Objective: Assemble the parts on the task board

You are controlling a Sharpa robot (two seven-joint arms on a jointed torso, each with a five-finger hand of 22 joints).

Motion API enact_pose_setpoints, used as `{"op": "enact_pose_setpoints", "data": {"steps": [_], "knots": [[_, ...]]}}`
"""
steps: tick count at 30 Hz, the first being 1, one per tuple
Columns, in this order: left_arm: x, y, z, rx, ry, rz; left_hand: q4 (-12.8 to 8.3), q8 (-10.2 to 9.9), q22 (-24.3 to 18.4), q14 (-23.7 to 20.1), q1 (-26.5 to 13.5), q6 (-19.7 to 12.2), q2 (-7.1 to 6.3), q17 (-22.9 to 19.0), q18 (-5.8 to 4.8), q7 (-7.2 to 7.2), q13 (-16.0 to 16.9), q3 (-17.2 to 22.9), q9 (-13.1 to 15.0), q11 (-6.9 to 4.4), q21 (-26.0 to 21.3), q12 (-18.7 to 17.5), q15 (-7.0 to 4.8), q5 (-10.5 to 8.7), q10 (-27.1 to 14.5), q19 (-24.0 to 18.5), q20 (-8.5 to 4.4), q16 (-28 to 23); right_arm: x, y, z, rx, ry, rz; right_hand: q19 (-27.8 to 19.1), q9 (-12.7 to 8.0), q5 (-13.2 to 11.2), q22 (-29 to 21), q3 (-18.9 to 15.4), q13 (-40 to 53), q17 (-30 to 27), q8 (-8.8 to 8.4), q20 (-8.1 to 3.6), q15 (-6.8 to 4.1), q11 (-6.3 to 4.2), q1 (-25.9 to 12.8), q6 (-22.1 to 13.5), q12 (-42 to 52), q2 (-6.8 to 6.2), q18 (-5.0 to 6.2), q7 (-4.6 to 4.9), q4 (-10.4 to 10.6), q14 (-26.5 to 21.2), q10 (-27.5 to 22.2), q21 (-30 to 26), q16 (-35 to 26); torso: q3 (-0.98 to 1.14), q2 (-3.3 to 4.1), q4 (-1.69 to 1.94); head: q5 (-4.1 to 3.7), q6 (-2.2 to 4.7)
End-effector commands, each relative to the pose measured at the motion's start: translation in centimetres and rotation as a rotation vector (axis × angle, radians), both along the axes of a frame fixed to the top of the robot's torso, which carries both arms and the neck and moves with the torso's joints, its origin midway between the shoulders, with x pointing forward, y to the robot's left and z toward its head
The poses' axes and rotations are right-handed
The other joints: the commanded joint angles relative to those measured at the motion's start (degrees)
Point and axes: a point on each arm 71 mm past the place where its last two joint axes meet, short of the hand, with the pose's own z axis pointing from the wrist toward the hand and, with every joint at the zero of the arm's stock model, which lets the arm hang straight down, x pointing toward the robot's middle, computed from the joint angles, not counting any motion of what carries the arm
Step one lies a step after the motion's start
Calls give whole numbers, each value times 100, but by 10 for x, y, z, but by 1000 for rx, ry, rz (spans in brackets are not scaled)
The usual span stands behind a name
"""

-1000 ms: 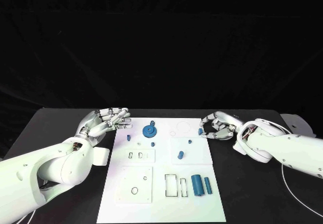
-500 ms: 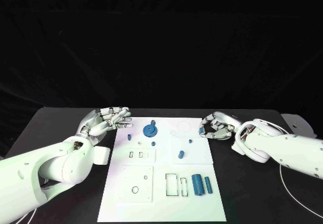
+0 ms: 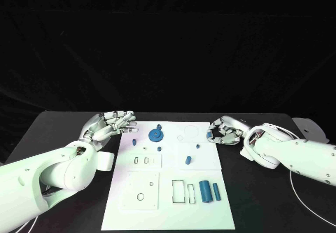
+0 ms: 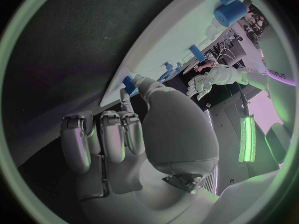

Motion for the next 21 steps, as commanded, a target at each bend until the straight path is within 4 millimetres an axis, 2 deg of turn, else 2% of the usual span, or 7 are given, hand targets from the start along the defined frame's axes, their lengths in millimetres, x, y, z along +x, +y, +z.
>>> {"op": "enact_pose_setpoints", "data": {"steps": [1,7,16,21], "knots": [[0,-2,1,-9,-6,-15,-1,-18,-8,8,-5,25,-43,10,70,40,5,48,-1,19,-31,-6,4,-3,38,-40,0,-1,0,1,-1,-13,-1,1,600,10,-7,1505,58,1507,1321,26,-33,-59,-61,12,42,19,55,-82,-19,-10,568,595,25,25,0,-2,2,-5,-4],[0,-1,1,-9,-4,-14,-1,-18,-8,8,-5,25,-43,10,70,40,5,48,-1,19,-31,-6,4,-3,38,-40,0,-1,0,1,0,-10,-16,-5,600,37,15,1505,153,1507,1335,90,-73,-101,-107,8,154,19,138,-82,-71,-18,571,595,25,27,2,0,-2,-1,-7],[0,-1,1,-8,-3,-13,-1,-18,-8,8,-5,25,-43,10,70,40,5,48,-1,19,-31,-6,4,-3,38,-40,0,-1,-1,4,5,16,-69,-7,600,151,136,1505,327,1507,1361,320,-191,-232,-261,-33,439,19,302,-82,-245,-50,577,595,25,33,1,-4,2,-6,-15],[0,0,1,-7,-3,-10,-2,-22,-11,5,-8,22,-39,14,71,45,3,55,-3,22,-34,-11,5,-4,34,-45,1,-6,-3,7,8,31,-101,-14,600,180,189,1505,361,1507,1370,367,-222,-261,-294,-74,464,19,335,-82,-278,-42,579,595,25,34,-1,-10,2,-11,-19]]}}
